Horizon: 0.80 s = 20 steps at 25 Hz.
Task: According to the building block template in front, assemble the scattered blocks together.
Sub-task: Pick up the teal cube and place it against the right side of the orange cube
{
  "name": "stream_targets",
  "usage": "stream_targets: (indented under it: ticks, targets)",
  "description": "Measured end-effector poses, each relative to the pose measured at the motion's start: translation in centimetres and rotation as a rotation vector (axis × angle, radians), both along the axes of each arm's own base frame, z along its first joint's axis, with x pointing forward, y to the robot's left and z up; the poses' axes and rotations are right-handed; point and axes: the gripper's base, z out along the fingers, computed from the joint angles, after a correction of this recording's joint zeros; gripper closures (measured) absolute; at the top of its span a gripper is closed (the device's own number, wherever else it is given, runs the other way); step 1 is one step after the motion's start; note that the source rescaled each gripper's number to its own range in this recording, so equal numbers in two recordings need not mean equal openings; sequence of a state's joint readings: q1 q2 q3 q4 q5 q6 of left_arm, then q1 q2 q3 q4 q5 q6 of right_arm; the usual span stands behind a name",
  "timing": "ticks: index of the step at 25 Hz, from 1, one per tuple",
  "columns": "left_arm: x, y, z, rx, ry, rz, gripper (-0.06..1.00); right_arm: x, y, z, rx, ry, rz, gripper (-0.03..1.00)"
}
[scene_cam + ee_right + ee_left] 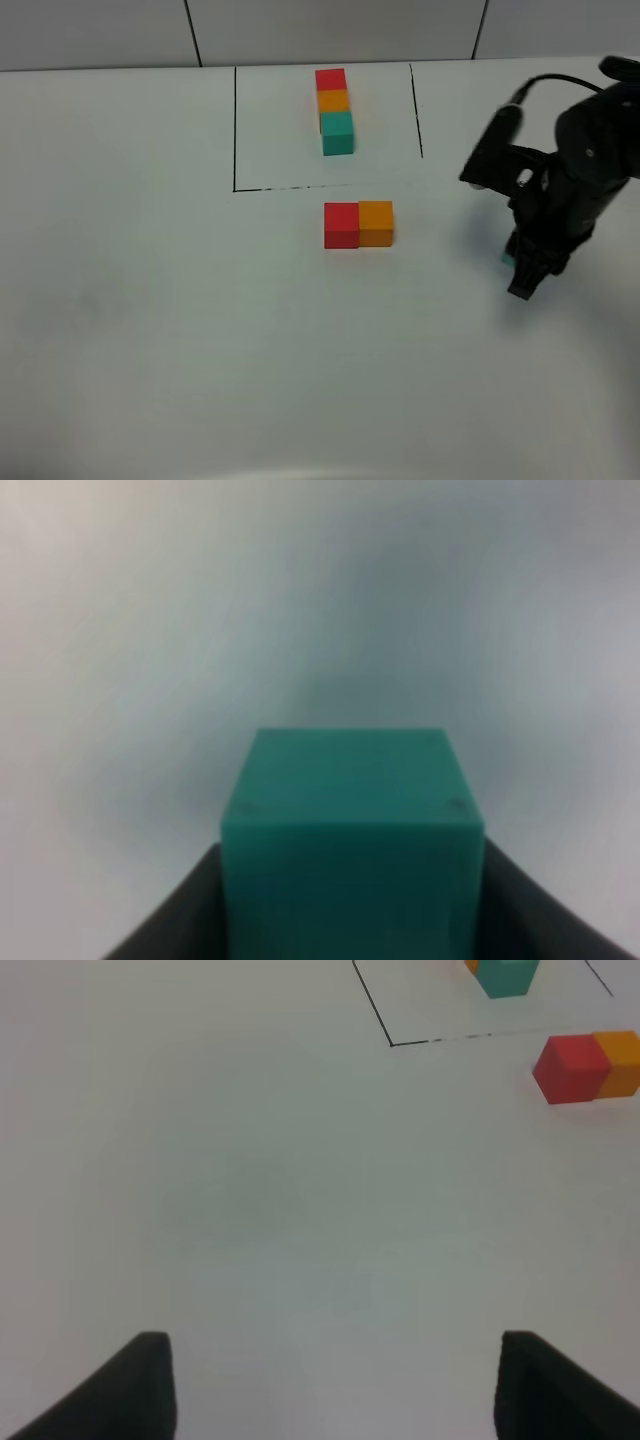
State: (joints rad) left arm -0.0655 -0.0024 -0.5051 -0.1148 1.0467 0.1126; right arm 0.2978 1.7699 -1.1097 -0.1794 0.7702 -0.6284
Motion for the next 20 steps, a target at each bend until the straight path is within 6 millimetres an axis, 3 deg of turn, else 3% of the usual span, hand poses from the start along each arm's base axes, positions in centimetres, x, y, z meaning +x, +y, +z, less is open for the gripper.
stream_targets:
  ticks: [4, 9, 20]
  targets:
    - [0.0, 0.0, 0.0, 0.000, 0.000, 0.000, 0.52, 2.8, 2.9, 0.0, -0.047, 0.005, 0.218, 0.95]
    - [0.0, 0.0, 0.0, 0.000, 0.000, 0.000, 0.52, 5.5, 4.6, -1.6, -0.039, 0.091, 0.353, 0.95]
    - [0.0, 0.0, 0.0, 0.000, 0.000, 0.000, 0.52, 8.8, 6.6, -4.2, 0.016, 0.170, 0.388, 0.95]
